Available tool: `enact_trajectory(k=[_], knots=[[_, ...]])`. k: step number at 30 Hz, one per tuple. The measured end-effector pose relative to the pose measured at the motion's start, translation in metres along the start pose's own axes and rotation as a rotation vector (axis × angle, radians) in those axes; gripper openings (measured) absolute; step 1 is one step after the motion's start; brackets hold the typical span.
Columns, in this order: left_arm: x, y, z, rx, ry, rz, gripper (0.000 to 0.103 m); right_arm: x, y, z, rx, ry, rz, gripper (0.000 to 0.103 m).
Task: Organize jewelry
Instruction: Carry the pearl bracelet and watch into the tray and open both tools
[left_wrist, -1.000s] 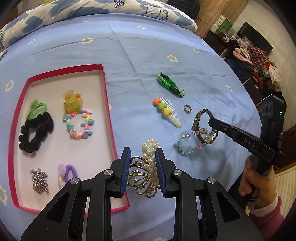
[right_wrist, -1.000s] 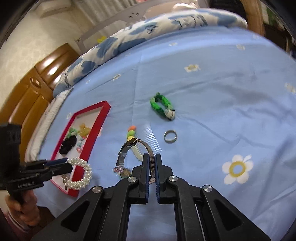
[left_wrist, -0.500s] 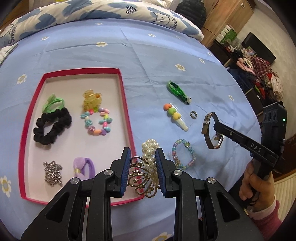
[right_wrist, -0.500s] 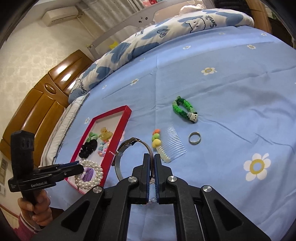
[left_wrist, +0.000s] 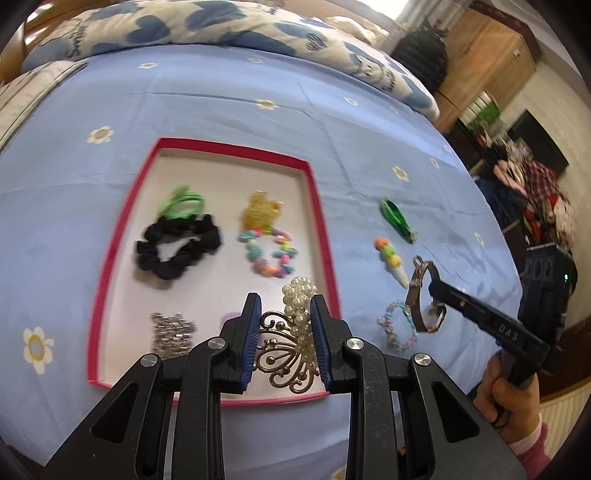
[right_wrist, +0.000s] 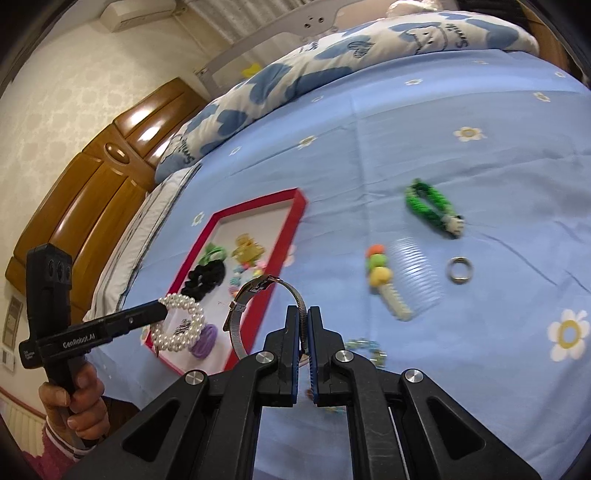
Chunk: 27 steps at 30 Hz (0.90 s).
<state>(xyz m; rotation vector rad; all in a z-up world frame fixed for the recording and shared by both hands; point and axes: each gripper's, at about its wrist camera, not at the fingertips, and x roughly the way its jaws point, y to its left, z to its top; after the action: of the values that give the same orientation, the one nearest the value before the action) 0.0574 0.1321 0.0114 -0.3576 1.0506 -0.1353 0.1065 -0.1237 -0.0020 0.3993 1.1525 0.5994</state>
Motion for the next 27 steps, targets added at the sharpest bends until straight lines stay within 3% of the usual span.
enact_trajectory(k=[13, 27], knots=[[-0.012, 0.059, 0.005, -0.129, -0.046, 0.031, 0.025, 0.047, 0.061, 0.006, -0.104, 0.08, 0.057, 0.004], [0.001, 0.092, 0.015, -0.195, -0.048, 0.052, 0.025, 0.103, 0.091, 0.016, -0.17, 0.173, 0.047, 0.004]])
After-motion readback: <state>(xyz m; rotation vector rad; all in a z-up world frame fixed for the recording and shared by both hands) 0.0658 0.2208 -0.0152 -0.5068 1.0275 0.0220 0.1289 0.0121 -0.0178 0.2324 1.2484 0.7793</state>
